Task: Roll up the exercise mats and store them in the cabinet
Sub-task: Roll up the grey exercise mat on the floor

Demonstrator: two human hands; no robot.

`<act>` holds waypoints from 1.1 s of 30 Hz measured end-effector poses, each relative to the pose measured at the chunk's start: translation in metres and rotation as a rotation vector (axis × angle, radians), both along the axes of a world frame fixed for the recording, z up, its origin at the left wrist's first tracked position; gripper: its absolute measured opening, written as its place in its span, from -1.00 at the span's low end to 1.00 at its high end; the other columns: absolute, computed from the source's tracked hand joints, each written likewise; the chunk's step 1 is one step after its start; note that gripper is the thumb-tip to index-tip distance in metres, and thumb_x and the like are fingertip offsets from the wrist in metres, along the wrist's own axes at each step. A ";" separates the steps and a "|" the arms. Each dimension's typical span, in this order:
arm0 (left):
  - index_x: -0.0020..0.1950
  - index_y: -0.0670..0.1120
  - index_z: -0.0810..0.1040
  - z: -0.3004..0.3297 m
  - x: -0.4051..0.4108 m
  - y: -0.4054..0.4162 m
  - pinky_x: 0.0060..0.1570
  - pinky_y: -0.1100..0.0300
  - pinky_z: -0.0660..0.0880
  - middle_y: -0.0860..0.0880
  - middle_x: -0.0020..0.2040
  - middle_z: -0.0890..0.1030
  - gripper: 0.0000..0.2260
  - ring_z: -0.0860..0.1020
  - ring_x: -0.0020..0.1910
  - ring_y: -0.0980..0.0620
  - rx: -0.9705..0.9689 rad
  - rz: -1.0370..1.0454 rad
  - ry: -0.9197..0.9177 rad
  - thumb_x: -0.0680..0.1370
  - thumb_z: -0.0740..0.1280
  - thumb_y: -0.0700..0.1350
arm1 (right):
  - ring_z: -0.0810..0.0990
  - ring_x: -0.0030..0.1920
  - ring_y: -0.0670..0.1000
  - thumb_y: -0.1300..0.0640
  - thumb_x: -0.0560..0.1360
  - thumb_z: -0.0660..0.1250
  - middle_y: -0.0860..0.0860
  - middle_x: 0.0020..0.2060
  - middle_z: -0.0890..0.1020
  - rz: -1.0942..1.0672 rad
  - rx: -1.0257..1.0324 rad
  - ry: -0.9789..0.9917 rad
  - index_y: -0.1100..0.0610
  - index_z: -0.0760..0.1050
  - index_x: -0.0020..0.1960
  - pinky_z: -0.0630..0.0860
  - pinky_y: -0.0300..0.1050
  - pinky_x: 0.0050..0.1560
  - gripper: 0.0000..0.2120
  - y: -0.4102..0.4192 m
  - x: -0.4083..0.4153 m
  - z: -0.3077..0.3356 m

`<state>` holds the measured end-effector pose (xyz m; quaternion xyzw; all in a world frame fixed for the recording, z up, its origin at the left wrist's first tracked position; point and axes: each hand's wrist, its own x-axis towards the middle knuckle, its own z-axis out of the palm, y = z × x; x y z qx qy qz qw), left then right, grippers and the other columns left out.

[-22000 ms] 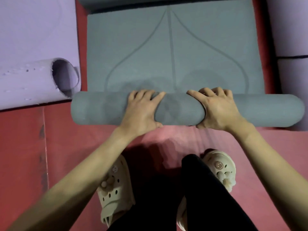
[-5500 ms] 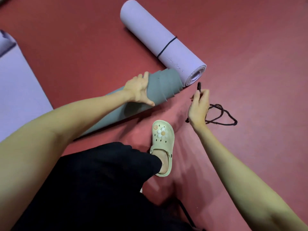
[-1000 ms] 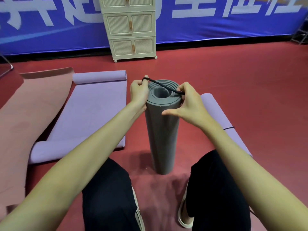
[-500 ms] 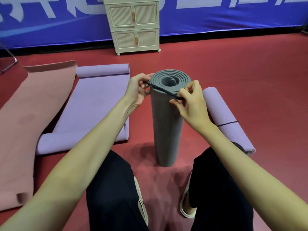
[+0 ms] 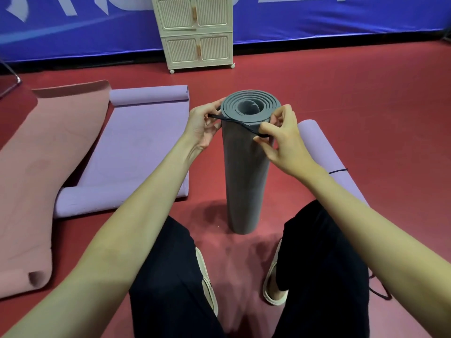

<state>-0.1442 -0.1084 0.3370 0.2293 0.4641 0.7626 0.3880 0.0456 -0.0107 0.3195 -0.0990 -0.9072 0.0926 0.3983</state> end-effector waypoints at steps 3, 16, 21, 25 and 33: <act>0.34 -0.44 0.38 -0.001 0.001 -0.001 -0.34 0.40 0.37 0.01 -0.42 0.55 -0.47 0.39 -0.53 0.18 0.027 -0.045 -0.027 0.37 0.08 -0.33 | 0.31 -0.04 0.16 0.41 0.34 0.28 0.09 -0.06 0.26 0.028 0.001 -0.054 0.16 0.40 -0.23 0.34 -0.08 -0.06 -0.83 -0.002 0.000 0.001; -0.35 -0.09 0.27 -0.019 -0.008 -0.004 -0.39 0.31 0.32 0.06 -0.58 0.23 -0.71 0.20 -0.56 0.13 -0.078 0.152 -0.024 0.52 0.19 -0.34 | 0.47 -0.09 0.09 0.32 0.44 0.25 0.11 -0.10 0.41 -0.041 -0.279 0.231 0.30 0.51 -0.11 0.46 -0.06 -0.01 -0.92 -0.016 -0.006 -0.016; -0.29 -0.08 0.31 -0.033 0.007 -0.008 -0.18 0.24 0.40 0.12 -0.56 0.40 -0.72 0.43 -0.46 0.17 -0.171 0.058 0.019 0.59 0.27 -0.24 | 0.45 -0.01 0.12 0.27 0.43 0.28 0.09 -0.05 0.45 -0.210 -0.523 0.340 0.21 0.40 0.03 0.42 -0.06 0.07 -0.81 -0.025 -0.016 -0.032; -0.24 -0.06 0.38 -0.028 0.011 -0.005 -0.14 0.23 0.39 0.14 -0.53 0.39 -0.78 0.39 -0.41 0.17 -0.200 0.083 0.018 0.61 0.24 -0.20 | 0.50 -0.05 -0.09 0.26 0.45 0.29 0.18 0.04 0.51 -0.173 -0.843 0.415 0.11 0.38 0.03 0.44 -0.32 0.00 -0.81 -0.023 -0.015 -0.025; -0.16 -0.10 0.37 -0.034 0.009 0.001 -0.10 0.24 0.46 -0.04 -0.19 0.45 -0.82 0.43 -0.17 0.08 -0.243 0.123 0.156 0.64 0.20 -0.17 | 0.29 -0.44 -0.08 0.15 0.41 0.22 -0.04 -0.46 0.32 -0.273 -1.337 0.403 0.09 0.30 -0.39 0.30 -0.13 -0.33 -0.78 -0.006 -0.027 -0.026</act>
